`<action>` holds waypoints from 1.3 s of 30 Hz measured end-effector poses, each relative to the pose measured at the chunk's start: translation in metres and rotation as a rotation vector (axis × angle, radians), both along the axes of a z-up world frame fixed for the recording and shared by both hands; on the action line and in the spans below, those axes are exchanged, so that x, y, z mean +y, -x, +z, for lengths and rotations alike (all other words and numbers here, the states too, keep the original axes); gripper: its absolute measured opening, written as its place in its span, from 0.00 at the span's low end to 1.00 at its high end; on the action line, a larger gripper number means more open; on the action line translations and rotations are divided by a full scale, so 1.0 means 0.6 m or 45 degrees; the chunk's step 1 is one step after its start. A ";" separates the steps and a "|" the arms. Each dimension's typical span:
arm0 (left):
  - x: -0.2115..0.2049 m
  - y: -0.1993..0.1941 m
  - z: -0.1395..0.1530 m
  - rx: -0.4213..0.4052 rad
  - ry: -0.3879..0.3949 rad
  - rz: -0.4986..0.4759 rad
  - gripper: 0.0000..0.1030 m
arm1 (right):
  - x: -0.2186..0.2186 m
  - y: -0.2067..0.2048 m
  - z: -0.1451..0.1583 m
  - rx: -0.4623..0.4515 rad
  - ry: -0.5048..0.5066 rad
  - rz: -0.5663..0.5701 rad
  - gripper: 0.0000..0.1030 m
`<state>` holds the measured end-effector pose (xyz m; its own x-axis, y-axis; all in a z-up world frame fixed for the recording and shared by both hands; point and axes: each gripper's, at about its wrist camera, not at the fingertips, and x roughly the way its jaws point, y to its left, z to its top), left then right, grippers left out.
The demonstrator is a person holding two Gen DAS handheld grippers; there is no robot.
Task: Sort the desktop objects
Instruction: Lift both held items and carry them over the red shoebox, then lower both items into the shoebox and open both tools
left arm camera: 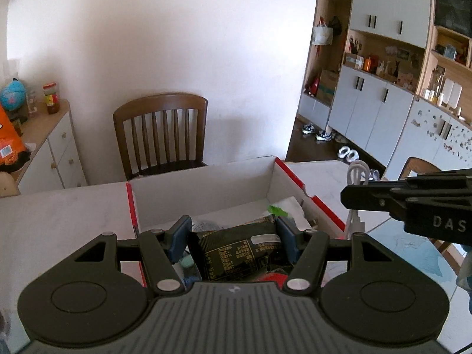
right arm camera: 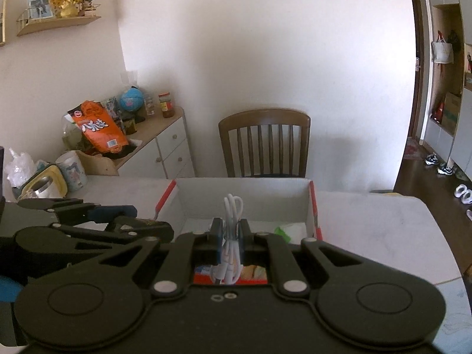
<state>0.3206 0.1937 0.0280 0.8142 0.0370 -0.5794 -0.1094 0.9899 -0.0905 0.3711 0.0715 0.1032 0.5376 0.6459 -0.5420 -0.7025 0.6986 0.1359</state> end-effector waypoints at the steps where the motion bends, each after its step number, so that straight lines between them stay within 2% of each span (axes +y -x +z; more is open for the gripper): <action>1: 0.004 -0.009 0.001 0.008 -0.004 -0.002 0.60 | 0.005 -0.007 0.002 0.001 0.004 -0.002 0.09; 10: 0.029 -0.088 -0.004 0.117 -0.012 -0.041 0.60 | 0.040 -0.048 -0.003 0.010 0.057 0.002 0.09; 20: 0.041 -0.151 -0.052 0.264 0.002 -0.045 0.60 | 0.068 -0.087 -0.030 0.078 0.124 -0.002 0.09; 26: 0.043 -0.176 -0.088 0.348 -0.004 -0.062 0.60 | 0.078 -0.109 -0.067 0.169 0.169 -0.020 0.09; 39: 0.031 -0.196 -0.153 0.484 -0.089 -0.074 0.60 | 0.078 -0.119 -0.129 0.270 0.281 -0.017 0.09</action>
<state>0.4384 0.2122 -0.0635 0.5438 0.0471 -0.8379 -0.0659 0.9977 0.0133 0.4425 0.1183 0.0256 0.4049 0.4937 -0.7696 -0.6654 0.7364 0.1223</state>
